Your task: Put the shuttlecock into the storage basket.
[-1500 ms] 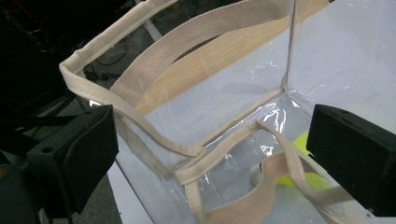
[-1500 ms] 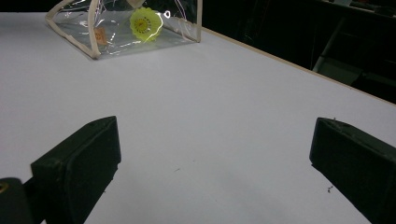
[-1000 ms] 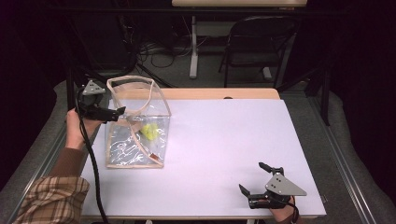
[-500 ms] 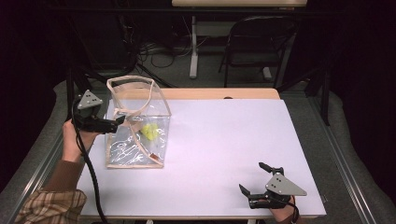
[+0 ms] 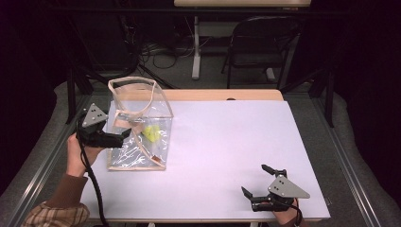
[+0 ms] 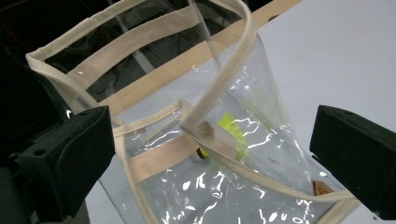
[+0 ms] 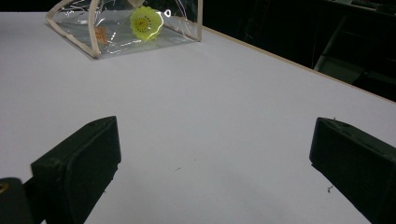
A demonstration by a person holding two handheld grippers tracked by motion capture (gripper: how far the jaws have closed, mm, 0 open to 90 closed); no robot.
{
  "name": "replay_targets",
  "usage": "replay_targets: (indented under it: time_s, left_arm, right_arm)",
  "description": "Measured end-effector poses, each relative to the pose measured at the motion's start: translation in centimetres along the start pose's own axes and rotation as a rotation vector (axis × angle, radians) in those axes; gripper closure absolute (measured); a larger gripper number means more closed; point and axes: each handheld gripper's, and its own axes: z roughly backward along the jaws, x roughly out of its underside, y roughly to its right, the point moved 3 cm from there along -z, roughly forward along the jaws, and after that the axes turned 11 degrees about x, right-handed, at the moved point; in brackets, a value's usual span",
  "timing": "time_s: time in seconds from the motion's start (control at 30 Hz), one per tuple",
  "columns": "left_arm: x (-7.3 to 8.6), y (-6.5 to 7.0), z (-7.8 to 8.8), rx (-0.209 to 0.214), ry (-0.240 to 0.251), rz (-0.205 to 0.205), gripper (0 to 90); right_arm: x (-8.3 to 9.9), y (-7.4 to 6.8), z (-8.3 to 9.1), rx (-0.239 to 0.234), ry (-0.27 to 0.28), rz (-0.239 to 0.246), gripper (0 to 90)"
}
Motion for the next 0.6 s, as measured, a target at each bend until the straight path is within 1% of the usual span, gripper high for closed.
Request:
replay_targets:
  time_s: [0.4,0.6]
  left_arm:
    - [1.1,2.8,0.6,0.015,0.039,-0.026,0.1]
    - [1.5,4.0,0.9,0.019,0.057,-0.037,0.1]
  right_arm:
    - [-0.1,-0.1,0.0,-0.002,-0.003,0.004,1.5]
    - [-0.1,-0.1,0.0,-0.002,-0.002,0.004,1.5]
